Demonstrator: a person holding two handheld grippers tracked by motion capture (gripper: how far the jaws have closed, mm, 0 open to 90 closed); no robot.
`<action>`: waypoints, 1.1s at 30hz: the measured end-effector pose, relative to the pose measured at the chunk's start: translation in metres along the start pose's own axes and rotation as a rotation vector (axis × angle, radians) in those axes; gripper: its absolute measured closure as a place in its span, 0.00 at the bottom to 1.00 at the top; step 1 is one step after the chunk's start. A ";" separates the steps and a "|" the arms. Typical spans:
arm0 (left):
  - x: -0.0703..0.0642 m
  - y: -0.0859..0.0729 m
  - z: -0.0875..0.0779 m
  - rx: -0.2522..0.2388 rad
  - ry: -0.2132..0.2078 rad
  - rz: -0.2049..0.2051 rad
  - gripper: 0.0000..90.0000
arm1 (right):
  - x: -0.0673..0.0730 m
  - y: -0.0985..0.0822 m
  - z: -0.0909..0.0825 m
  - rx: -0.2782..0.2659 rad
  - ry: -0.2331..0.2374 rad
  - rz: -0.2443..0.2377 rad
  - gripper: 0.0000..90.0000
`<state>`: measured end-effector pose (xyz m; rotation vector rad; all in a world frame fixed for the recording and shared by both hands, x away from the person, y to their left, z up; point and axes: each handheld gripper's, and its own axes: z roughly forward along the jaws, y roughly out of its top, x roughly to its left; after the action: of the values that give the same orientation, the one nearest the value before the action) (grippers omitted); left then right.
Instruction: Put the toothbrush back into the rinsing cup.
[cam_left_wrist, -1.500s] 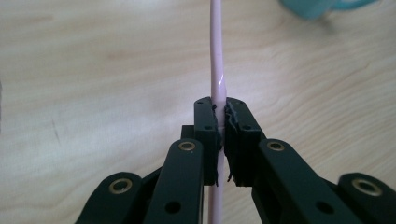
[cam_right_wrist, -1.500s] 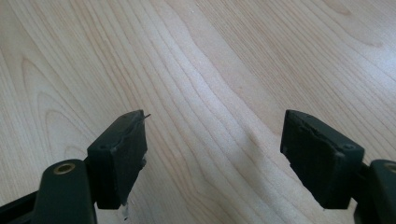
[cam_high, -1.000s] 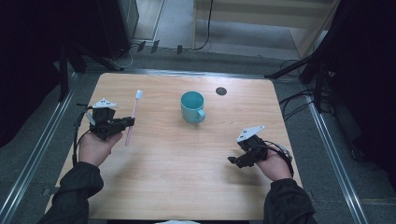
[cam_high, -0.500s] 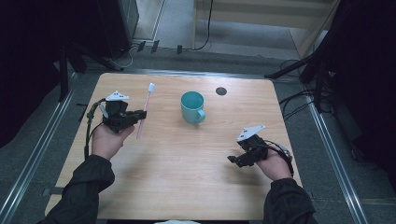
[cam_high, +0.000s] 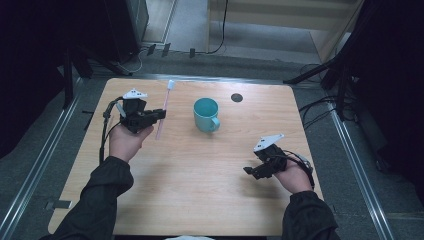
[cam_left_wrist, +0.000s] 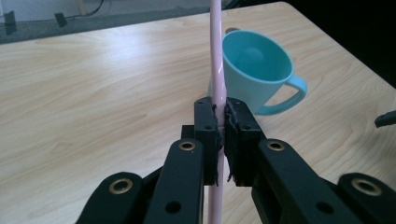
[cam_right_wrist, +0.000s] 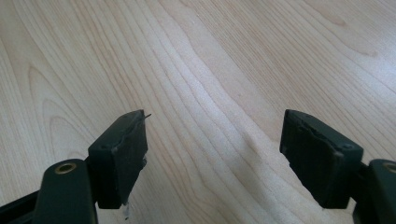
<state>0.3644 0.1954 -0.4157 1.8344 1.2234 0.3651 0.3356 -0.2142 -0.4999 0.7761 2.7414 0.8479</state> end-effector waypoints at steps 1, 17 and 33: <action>-0.002 0.002 0.001 -0.003 -0.003 0.006 0.93 | 0.000 0.000 0.000 -0.001 0.000 0.001 0.26; -0.025 0.038 0.030 -0.015 -0.039 0.040 0.93 | 0.000 0.000 -0.001 -0.004 -0.001 0.000 0.26; -0.041 0.067 0.060 -0.008 -0.048 0.073 0.94 | 0.001 0.001 -0.001 -0.012 0.003 -0.008 0.26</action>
<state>0.4240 0.1210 -0.3882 1.8740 1.1235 0.3634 0.3344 -0.2137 -0.4986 0.7615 2.7382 0.8637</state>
